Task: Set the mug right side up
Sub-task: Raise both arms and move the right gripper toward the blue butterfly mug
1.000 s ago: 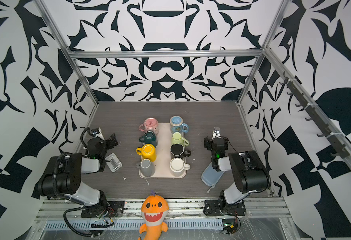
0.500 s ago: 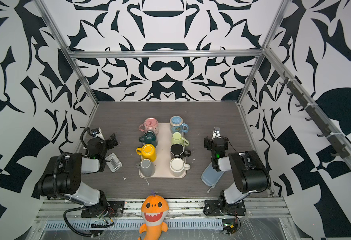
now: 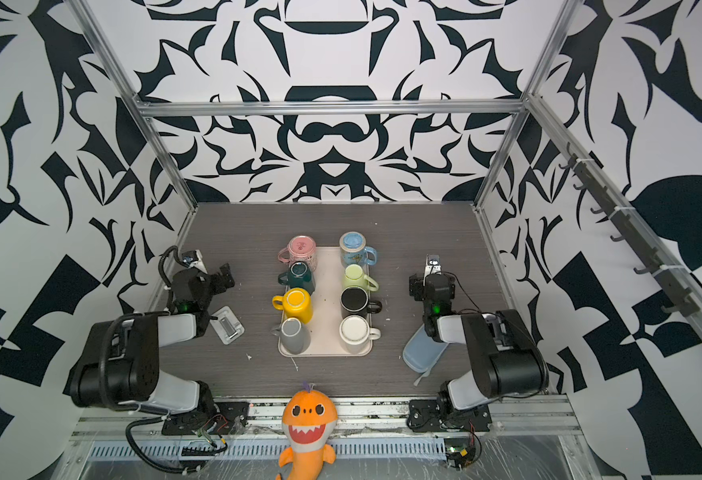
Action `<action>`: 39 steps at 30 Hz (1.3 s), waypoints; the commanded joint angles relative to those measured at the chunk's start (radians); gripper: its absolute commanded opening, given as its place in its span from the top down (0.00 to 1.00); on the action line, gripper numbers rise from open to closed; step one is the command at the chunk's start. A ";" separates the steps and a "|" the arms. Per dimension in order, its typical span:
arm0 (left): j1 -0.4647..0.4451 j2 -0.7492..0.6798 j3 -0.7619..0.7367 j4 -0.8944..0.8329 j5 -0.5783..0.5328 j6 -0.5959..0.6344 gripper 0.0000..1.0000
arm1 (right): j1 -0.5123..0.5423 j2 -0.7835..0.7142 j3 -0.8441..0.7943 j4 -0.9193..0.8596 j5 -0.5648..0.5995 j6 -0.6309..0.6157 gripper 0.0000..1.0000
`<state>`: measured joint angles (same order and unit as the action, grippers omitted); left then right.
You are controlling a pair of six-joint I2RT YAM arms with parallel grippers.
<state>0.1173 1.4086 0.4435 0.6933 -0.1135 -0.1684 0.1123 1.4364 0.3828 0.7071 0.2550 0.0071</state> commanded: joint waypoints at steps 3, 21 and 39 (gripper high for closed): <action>-0.007 -0.241 0.079 -0.270 -0.020 -0.060 0.01 | 0.021 -0.194 0.170 -0.349 0.049 0.058 0.15; -0.008 -0.547 0.270 -0.825 0.016 -0.610 0.00 | 0.108 -0.406 0.595 -1.255 -0.225 0.934 0.44; -0.008 -0.608 0.244 -0.943 -0.216 -0.860 0.00 | 0.110 -0.251 0.471 -0.730 -0.379 1.789 0.49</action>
<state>0.1108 0.8013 0.6933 -0.2169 -0.2558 -0.9623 0.2195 1.1694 0.8711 -0.1799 -0.1013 1.5944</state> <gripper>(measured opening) 0.999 0.512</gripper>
